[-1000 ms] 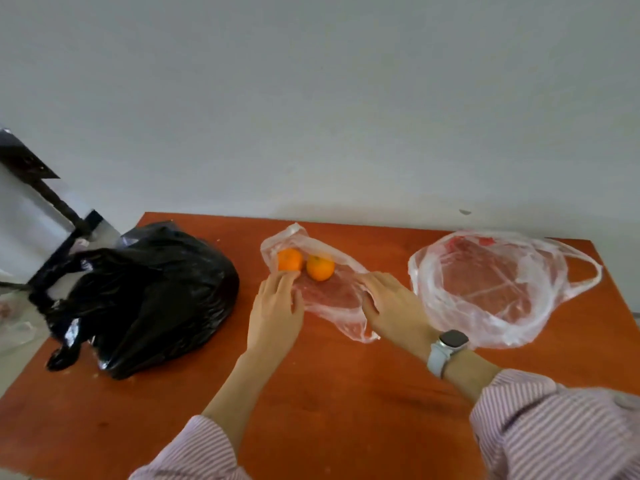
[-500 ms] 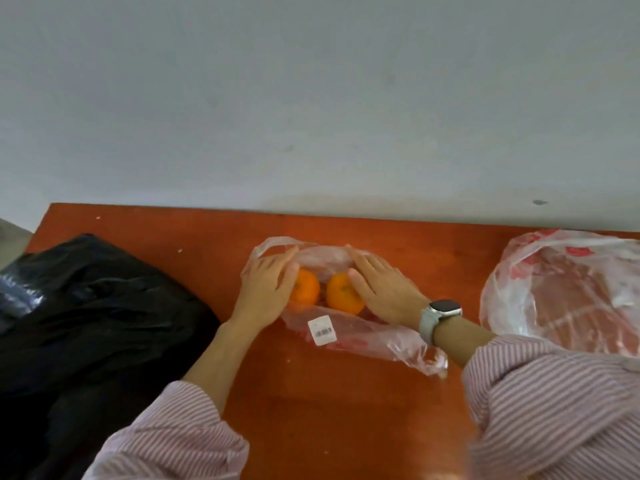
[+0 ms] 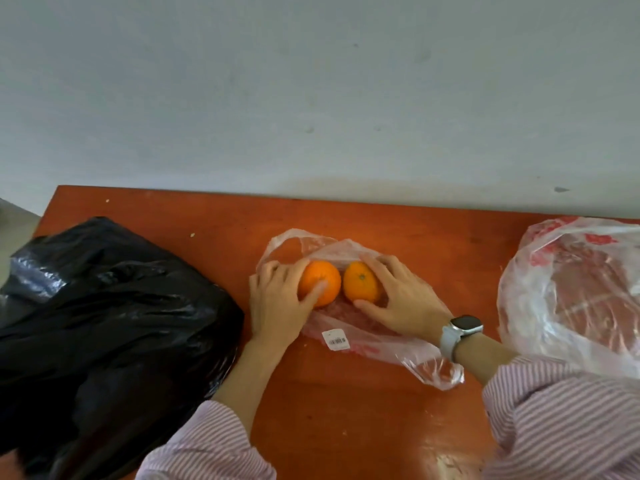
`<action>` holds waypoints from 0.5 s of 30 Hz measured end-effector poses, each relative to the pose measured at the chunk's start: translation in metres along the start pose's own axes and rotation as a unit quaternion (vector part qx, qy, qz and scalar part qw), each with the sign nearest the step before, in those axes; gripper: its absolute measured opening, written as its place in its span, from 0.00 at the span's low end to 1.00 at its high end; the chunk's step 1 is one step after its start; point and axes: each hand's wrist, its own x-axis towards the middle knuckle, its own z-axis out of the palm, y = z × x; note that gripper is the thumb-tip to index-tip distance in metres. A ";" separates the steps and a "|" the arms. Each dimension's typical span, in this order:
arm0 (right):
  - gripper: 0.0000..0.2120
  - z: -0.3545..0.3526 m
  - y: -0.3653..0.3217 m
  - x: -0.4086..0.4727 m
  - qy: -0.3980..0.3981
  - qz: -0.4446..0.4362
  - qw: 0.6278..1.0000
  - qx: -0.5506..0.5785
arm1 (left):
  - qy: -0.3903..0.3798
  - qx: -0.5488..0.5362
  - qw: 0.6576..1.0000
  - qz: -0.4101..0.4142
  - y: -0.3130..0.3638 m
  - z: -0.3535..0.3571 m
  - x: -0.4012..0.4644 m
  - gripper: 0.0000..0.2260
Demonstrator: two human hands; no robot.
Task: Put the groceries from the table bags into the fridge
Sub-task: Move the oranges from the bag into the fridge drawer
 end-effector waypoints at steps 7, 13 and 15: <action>0.36 0.004 -0.015 0.007 0.008 0.065 0.998 0.015 | -0.101 0.043 0.992 -0.059 0.006 0.000 0.006 0.38; 0.35 -0.012 -0.016 -0.030 0.100 0.038 0.992 0.069 | 0.007 -0.080 0.996 -0.047 0.021 -0.022 -0.012 0.36; 0.34 -0.017 -0.017 -0.051 0.156 0.034 0.980 0.121 | 0.045 -0.132 0.989 -0.054 0.034 -0.034 -0.023 0.37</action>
